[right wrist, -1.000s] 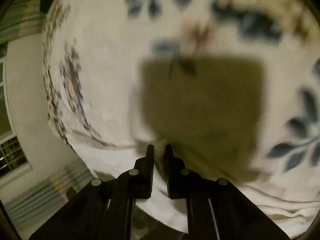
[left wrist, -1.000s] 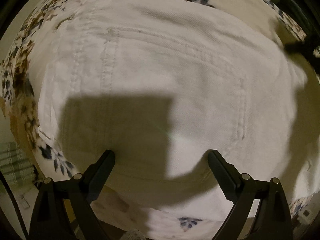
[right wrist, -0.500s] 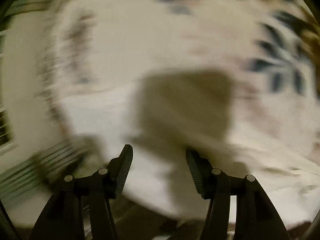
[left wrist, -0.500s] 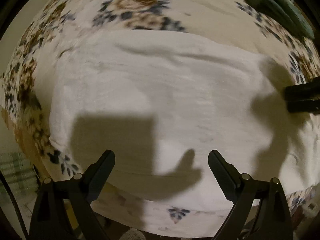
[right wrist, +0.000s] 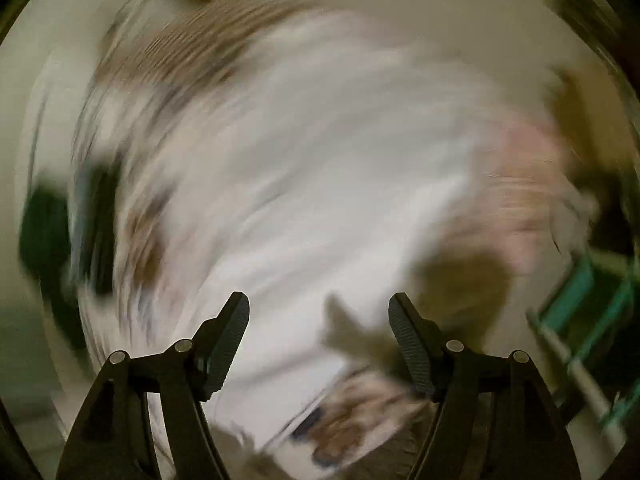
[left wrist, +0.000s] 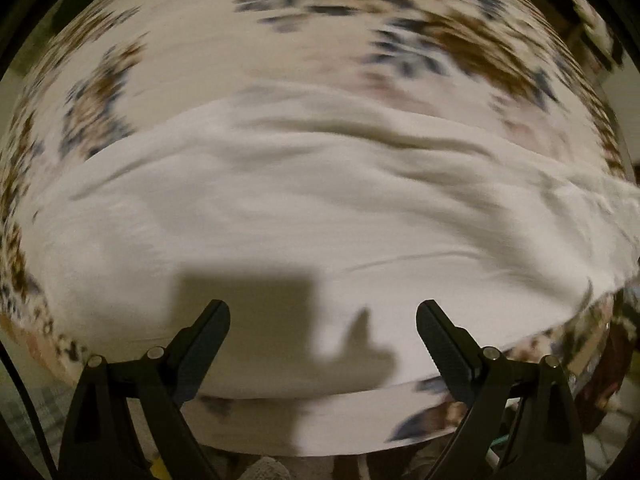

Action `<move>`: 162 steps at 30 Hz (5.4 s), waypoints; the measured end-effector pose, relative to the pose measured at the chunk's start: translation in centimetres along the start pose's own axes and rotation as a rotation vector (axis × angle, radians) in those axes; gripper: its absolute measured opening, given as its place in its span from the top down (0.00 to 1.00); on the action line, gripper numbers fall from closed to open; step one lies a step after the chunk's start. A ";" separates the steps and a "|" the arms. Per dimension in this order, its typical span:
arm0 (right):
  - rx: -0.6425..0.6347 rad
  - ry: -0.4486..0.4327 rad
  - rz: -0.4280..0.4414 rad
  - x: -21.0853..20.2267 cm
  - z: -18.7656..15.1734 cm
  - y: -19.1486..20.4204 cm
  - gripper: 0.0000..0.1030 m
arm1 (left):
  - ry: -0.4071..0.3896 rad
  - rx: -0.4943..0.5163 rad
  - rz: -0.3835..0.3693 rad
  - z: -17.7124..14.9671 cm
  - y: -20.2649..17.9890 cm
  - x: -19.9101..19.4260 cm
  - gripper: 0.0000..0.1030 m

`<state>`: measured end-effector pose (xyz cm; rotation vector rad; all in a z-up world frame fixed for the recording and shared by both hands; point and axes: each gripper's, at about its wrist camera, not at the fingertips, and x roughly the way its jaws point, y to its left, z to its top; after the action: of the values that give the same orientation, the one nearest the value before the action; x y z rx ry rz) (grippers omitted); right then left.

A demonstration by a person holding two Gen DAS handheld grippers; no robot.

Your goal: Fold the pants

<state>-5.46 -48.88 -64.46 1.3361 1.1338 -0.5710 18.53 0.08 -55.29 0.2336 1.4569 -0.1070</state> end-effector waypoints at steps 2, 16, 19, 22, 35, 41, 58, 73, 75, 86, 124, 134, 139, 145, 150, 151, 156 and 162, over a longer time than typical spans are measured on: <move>0.097 -0.056 0.043 -0.9 2.6 -4.4 0.27 | 0.002 0.038 -0.003 0.1 -2.6 0.3 0.07; -0.179 -0.088 0.116 0.4 9.6 -2.4 0.39 | 0.031 0.205 0.041 -0.3 -14.4 2.2 0.07; -0.263 -0.089 0.023 1.4 9.4 -1.2 0.89 | 0.038 0.215 0.051 -0.4 -15.1 2.2 0.07; -0.269 -0.145 0.025 -0.4 8.5 -0.5 0.89 | 0.034 0.221 0.055 -1.4 -15.7 1.8 0.07; -0.090 0.049 0.113 1.4 9.0 -8.5 0.44 | 0.047 0.214 0.030 -0.7 -20.2 1.3 0.07; -0.141 0.001 0.180 2.7 8.9 -7.1 0.47 | 0.068 0.225 0.038 -1.4 -20.1 3.3 0.07; -0.079 -0.012 0.345 5.7 7.4 -6.9 0.61 | 0.068 0.265 0.031 -1.5 -21.7 3.5 0.07; -0.060 -0.040 0.445 7.9 9.1 -3.7 0.86 | 0.097 0.086 -0.028 0.6 -17.7 7.8 0.07; -0.071 -0.025 0.428 7.5 8.6 -3.1 0.86 | 0.091 0.049 -0.038 0.7 -16.4 7.6 0.07; -0.443 -0.107 0.281 -0.4 -3.2 10.0 0.86 | -0.014 -0.129 -0.112 -1.4 -4.0 1.3 0.07; -0.756 0.184 -0.153 13.4 -16.7 17.0 0.19 | -0.125 -0.217 -0.249 0.6 9.6 4.8 0.86; -0.802 0.241 -0.242 18.1 -16.6 18.1 0.19 | -0.055 -0.363 -0.308 -1.4 13.3 6.7 0.79; -0.841 0.199 -0.174 15.7 -18.7 19.9 0.19 | -0.217 -0.484 -0.446 -6.3 15.7 2.4 0.28; -0.991 0.286 -0.108 16.9 -27.3 23.1 0.19 | -0.228 -0.772 -0.395 -13.5 20.2 1.9 0.01; -1.053 0.380 -0.086 19.2 -32.0 25.2 0.19 | -0.275 -1.267 -0.528 -18.8 27.6 6.4 0.05; -1.063 0.396 -0.077 19.5 -32.7 25.3 0.19 | -0.280 -1.316 -0.549 -19.3 28.7 7.5 0.07; -1.137 0.426 -0.121 21.1 -35.6 26.2 0.19 | -0.422 -1.451 -0.602 -20.6 32.1 10.2 0.10; -1.112 0.462 -0.140 22.7 -36.1 26.6 0.19 | -0.506 -1.290 -0.488 -17.9 32.1 8.8 0.69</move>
<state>15.46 -3.27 -66.88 0.4051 1.5765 0.3121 9.05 35.85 -62.72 -1.1237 0.8179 0.3607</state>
